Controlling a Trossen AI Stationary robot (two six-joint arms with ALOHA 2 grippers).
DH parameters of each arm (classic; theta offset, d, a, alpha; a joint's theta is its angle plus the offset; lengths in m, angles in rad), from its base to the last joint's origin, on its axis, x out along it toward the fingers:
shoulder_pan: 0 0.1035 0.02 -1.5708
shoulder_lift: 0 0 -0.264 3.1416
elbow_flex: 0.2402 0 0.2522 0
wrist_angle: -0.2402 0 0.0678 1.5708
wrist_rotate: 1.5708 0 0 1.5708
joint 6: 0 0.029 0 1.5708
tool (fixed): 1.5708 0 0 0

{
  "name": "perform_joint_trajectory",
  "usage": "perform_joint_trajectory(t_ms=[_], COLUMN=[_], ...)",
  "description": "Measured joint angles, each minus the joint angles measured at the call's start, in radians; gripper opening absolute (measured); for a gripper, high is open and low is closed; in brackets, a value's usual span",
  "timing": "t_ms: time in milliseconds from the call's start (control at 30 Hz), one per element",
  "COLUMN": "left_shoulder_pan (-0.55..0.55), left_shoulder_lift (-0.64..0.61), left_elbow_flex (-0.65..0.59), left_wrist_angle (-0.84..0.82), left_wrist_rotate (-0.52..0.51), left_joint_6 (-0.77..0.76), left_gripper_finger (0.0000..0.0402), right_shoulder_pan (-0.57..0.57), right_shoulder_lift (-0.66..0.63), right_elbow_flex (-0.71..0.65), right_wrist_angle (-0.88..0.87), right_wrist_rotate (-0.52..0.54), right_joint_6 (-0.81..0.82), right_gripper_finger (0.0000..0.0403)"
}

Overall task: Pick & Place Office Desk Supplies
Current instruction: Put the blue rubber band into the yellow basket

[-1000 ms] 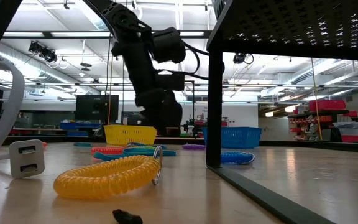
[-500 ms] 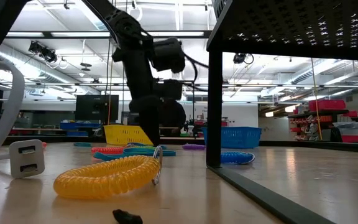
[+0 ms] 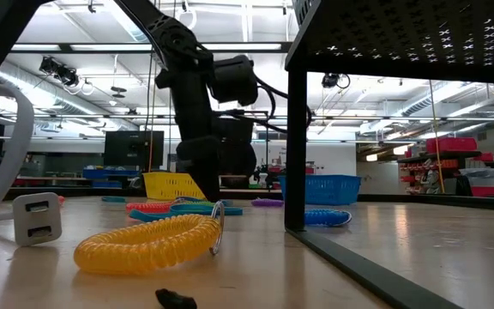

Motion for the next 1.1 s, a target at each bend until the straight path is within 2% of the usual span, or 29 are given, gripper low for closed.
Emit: perform_joint_trajectory(t_ms=[100,400,600,800,1000,1100], left_shoulder_pan=[-0.016,-0.101,-0.095,-0.004,0.177,0.285], left_shoulder_lift=[-0.006,-0.082,-0.173,-0.282,-0.324,-0.316], left_elbow_flex=[-0.001,0.067,0.094,0.093,0.093,0.093], left_wrist_angle=[0.001,-0.116,-0.212,-0.286,-0.296,-0.296], left_wrist_rotate=[-0.03,-0.194,-0.327,-0.395,-0.392,-0.344], left_joint_6=[-0.013,-0.031,-0.024,-0.009,0.059,0.088], left_gripper_finger=[0.0006,0.0003,0.0002,0.0001,0.0001,0.0001], right_shoulder_pan=[0.0,0.0,0.0,0.0,0.0,0.0], right_shoulder_lift=[0.0,0.0,0.0,0.0,0.0,0.0], right_elbow_flex=[0.0,0.0,0.0,0.0,0.0,0.0], right_wrist_angle=[0.0,0.001,0.001,0.001,0.0,0.0], right_wrist_rotate=[0.0,0.0,0.0,0.0,0.0,0.0], right_joint_6=[0.0,0.0,0.001,0.001,0.001,0.001], right_gripper_finger=[0.0176,0.0176,0.0176,0.0176,0.0176,0.0176])
